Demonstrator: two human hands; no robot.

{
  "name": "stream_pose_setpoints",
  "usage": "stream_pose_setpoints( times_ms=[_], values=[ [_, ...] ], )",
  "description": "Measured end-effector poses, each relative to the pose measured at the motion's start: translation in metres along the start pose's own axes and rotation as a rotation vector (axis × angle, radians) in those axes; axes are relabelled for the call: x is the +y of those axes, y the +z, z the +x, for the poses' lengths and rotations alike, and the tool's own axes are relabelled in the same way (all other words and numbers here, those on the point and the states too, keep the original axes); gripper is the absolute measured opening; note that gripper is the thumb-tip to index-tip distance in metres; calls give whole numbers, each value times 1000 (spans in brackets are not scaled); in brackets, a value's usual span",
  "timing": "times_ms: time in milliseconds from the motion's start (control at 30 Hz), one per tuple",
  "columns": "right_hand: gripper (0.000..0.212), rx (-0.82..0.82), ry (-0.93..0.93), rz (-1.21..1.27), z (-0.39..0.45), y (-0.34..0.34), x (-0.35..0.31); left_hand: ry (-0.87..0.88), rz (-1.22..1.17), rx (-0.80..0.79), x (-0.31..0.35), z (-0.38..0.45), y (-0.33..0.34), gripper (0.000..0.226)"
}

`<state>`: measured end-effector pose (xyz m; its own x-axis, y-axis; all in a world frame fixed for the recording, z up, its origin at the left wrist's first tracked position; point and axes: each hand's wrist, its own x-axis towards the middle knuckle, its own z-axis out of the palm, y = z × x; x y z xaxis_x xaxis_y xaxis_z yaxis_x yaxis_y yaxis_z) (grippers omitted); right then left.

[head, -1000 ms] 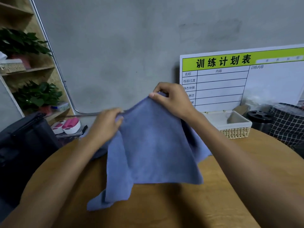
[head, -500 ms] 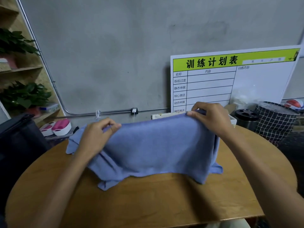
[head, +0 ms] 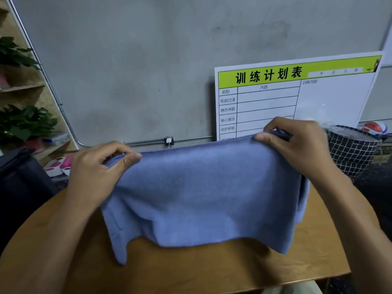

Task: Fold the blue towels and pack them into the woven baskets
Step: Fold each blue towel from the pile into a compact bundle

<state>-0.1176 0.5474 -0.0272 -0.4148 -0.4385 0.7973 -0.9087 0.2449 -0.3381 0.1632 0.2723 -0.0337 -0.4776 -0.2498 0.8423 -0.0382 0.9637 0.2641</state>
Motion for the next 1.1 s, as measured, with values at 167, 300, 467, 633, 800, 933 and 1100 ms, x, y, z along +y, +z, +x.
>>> stream_pose_setpoints(
  times_ms=[167,300,467,633,800,933,1100],
  values=[
    [26,34,-10,23,7,1,-1,2,40,11,3,11,-5,13],
    [33,-96,68,-102,25,72,34,-101,269,-66,-54,19,56,8],
    [23,-332,95,-274,-55,159,76,-378,81,-405,-73,-111,165,2],
    [24,-502,22,-140,-170,185,75,-250,209,-487,-73,-198,178,30],
    [23,-456,115,-209,-178,166,94,-192,156,-568,-113,-196,166,41],
    [16,-481,194,-190,-178,148,92,-95,167,-597,-99,-192,163,40],
    [29,-501,92,-238,-173,159,101,-229,234,-771,-106,-186,166,73]
  ],
)
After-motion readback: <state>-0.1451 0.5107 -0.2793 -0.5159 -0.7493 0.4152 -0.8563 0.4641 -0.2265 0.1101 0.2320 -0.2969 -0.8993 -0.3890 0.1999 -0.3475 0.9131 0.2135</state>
